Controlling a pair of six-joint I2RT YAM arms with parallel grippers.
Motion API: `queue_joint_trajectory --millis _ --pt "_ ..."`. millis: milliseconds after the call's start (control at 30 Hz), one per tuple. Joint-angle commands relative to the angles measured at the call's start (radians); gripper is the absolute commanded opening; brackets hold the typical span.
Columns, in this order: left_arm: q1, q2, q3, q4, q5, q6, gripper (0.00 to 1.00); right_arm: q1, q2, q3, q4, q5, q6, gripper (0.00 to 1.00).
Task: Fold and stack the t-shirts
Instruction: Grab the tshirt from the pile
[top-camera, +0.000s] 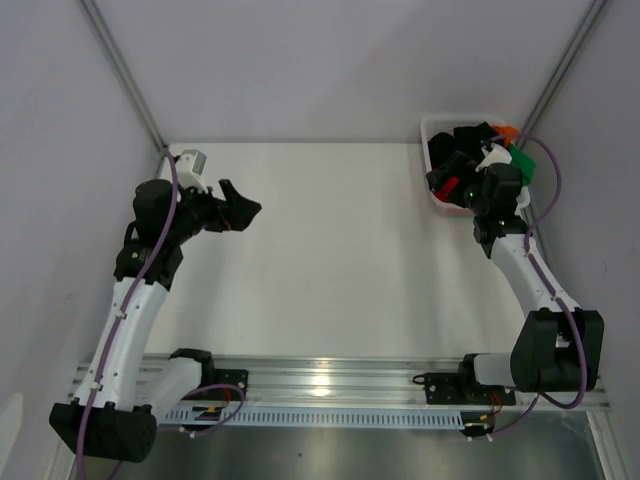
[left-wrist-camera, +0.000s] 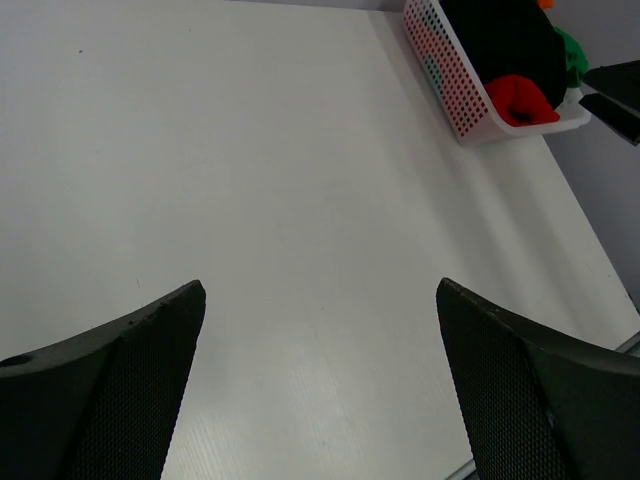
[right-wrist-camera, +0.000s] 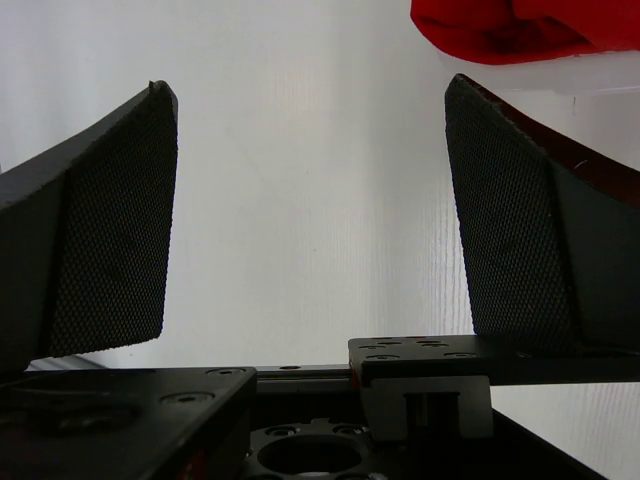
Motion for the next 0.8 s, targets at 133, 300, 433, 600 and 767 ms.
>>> queue_joint_trajectory --millis 133,300,433,600,767 --pt "0.005 -0.047 -0.027 0.051 -0.022 0.025 0.99 0.003 -0.014 0.01 0.025 0.015 0.008 0.99" --pt "0.005 -0.036 -0.018 0.015 -0.055 0.05 0.99 0.003 -0.021 -0.002 0.066 0.079 0.057 0.99" --pt "0.005 -0.045 -0.027 0.032 -0.04 0.059 0.99 0.003 -0.014 -0.019 0.111 0.024 0.088 0.99" --pt "0.005 -0.048 -0.03 0.047 -0.036 0.062 0.99 0.003 -0.009 0.01 0.052 0.064 0.082 0.99" --pt "0.005 -0.048 -0.029 0.054 -0.043 0.07 0.99 0.004 -0.018 0.002 0.085 0.104 0.083 0.99"
